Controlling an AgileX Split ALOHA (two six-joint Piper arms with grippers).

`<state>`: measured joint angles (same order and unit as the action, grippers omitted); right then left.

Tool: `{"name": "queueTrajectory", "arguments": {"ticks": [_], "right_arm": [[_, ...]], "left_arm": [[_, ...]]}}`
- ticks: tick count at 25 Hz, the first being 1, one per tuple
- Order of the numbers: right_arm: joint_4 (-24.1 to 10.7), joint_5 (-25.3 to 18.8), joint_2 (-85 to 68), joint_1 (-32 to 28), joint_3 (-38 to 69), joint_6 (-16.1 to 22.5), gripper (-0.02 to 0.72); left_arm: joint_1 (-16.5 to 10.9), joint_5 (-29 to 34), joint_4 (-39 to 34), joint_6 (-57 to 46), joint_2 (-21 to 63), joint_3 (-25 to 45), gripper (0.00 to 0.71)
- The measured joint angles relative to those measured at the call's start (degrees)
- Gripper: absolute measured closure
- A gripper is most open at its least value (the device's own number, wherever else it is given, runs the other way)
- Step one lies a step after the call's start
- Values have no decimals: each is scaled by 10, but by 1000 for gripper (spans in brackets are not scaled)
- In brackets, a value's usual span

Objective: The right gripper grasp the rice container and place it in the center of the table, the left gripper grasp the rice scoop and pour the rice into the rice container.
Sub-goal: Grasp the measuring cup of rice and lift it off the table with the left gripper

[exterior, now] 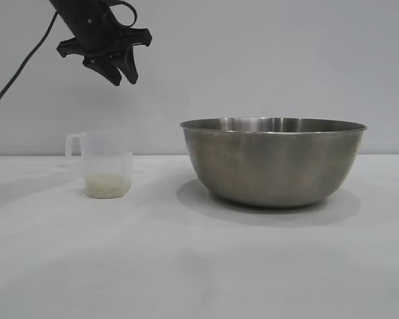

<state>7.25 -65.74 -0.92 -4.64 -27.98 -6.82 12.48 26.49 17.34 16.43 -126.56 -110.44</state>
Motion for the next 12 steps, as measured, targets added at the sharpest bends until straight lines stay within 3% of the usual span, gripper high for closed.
{"name": "queueTrajectory", "arguments": {"ticks": [5, 8, 12], "right_arm": [[0, 0, 0, 0, 0, 0, 239], [0, 0, 0, 0, 0, 0, 239], [0, 0, 0, 0, 0, 0, 239]], "left_arm": [[0, -19, 3, 1, 37, 7, 490], [0, -78, 24, 4, 71, 51, 490], [0, -188, 31, 10, 122, 163, 490]]}}
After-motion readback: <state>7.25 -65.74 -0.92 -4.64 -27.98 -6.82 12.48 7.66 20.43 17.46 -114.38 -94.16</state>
